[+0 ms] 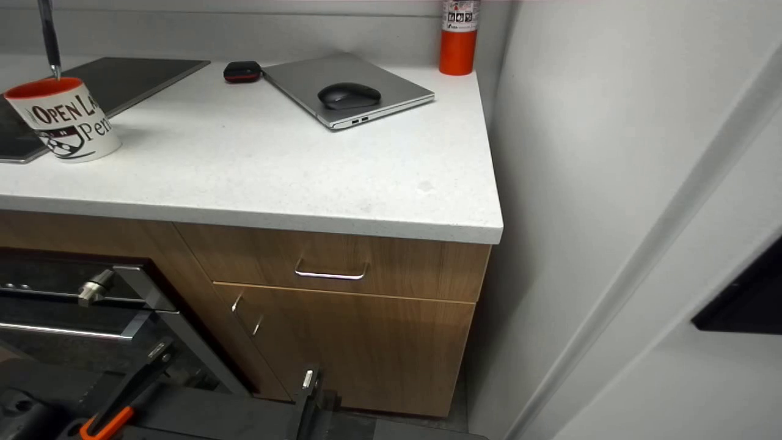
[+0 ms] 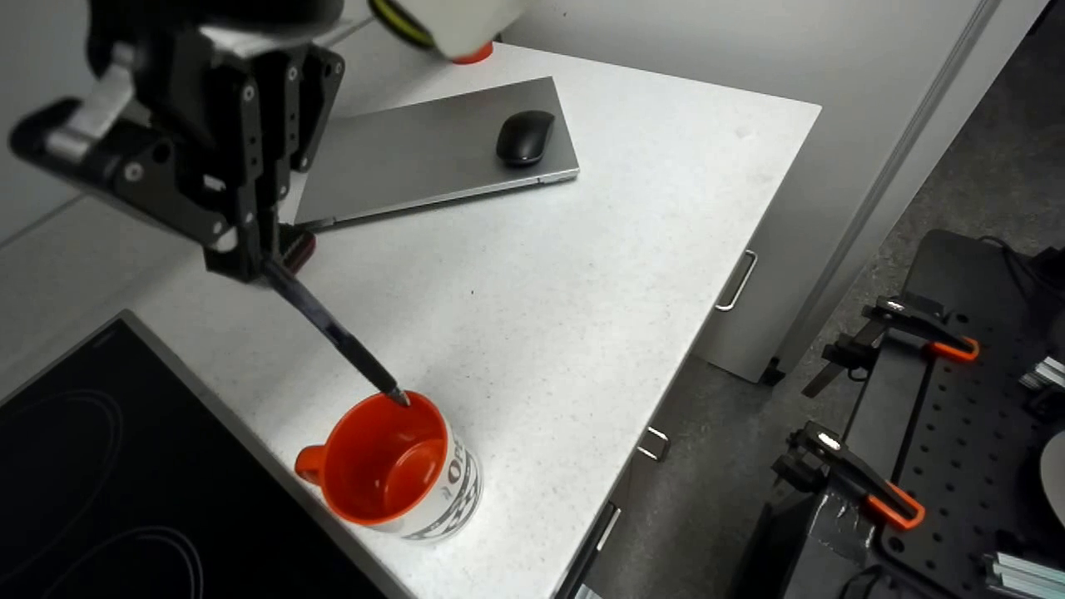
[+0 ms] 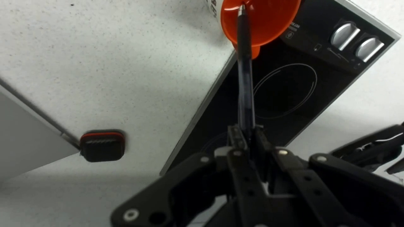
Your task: Pick up the pen from the mug cup and put it on the table.
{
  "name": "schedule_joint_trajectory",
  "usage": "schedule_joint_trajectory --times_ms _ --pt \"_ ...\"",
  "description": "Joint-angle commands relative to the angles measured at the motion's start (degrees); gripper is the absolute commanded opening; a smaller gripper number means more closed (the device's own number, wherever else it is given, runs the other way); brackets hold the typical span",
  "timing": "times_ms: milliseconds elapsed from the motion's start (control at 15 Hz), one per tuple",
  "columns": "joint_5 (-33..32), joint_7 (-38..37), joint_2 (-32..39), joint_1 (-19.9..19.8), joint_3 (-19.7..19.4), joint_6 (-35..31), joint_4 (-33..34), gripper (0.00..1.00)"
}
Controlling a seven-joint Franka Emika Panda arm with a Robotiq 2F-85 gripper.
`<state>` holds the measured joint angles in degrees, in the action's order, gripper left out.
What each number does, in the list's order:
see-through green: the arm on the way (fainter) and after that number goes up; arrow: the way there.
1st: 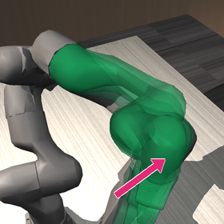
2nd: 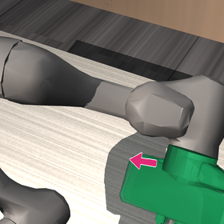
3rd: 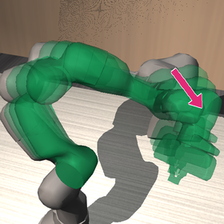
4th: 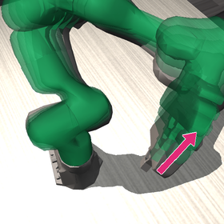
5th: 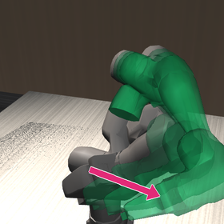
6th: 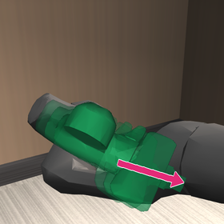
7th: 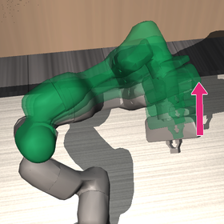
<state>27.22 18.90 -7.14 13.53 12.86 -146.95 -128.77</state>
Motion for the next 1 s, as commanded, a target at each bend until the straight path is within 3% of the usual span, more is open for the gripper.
schedule_joint_trajectory --times_ms 0,400,933 --pt "1.2 -4.2 -5.6 0.4 -1.8 -1.9 -3.6 0.03" --pt "-17.5 -20.1 -2.3 -4.1 -1.5 0.7 -4.4 0.03" --pt "-21.6 -28.9 12.1 -4.2 -2.5 3.0 1.2 0.03"
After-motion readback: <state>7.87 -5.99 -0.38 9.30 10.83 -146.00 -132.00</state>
